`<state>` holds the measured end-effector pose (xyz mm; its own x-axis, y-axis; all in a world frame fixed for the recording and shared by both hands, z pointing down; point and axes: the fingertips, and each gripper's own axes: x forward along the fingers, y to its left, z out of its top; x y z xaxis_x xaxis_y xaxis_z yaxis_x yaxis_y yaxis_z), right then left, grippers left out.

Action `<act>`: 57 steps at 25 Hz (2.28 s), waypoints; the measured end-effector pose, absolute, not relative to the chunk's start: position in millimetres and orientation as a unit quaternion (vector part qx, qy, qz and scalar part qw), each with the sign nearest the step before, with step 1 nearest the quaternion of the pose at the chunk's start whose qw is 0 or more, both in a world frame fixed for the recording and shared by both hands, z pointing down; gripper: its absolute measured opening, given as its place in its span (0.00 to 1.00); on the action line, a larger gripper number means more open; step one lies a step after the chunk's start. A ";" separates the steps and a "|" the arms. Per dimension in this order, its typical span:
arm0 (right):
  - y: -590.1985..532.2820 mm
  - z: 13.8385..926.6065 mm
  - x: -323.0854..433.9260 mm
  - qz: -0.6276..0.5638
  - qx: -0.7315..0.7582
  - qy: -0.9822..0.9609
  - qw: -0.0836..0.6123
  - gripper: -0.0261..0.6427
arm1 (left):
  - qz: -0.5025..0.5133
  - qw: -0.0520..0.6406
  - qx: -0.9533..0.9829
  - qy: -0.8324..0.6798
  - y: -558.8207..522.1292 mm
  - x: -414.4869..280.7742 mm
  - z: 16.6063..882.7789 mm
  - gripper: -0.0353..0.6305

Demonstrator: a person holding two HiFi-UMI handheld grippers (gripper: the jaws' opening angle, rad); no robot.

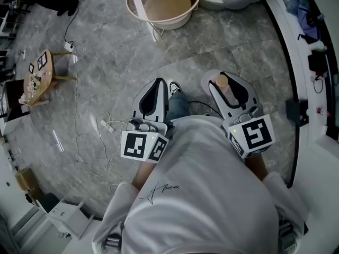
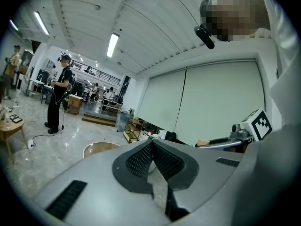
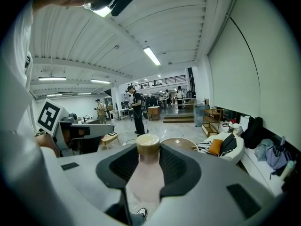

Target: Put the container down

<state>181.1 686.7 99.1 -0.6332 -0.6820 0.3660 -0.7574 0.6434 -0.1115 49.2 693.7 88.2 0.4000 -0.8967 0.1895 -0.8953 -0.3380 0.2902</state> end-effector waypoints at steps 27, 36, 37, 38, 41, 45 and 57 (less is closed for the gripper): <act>539.2 99.0 45.2 0.127 0.423 -0.883 0.162 0.26 | 0.017 0.165 0.827 -0.536 534.0 -103.2 93.8 0.08; 512.9 101.8 56.2 0.143 0.422 -0.881 0.159 0.26 | 0.017 0.178 0.828 -0.532 510.2 -93.8 98.6 0.08; 507.4 102.2 57.6 0.144 0.421 -0.882 0.158 0.26 | 0.019 0.178 0.827 -0.533 505.9 -91.1 99.5 0.08; 501.3 102.6 59.1 0.144 0.418 -0.883 0.158 0.26 | 0.021 0.178 0.827 -0.533 501.1 -88.2 100.0 0.08; 478.3 104.9 63.7 0.144 0.413 -0.885 0.156 0.26 | 0.025 0.169 0.827 -0.536 481.7 -81.4 99.6 0.08; 439.3 108.9 72.4 0.144 0.400 -0.892 0.156 0.26 | 0.025 0.164 0.814 -0.557 443.9 -76.7 99.4 0.08; 313.9 110.2 107.5 0.140 0.357 -0.911 0.153 0.26 | 0.022 0.163 0.786 -0.596 326.8 -41.8 94.1 0.08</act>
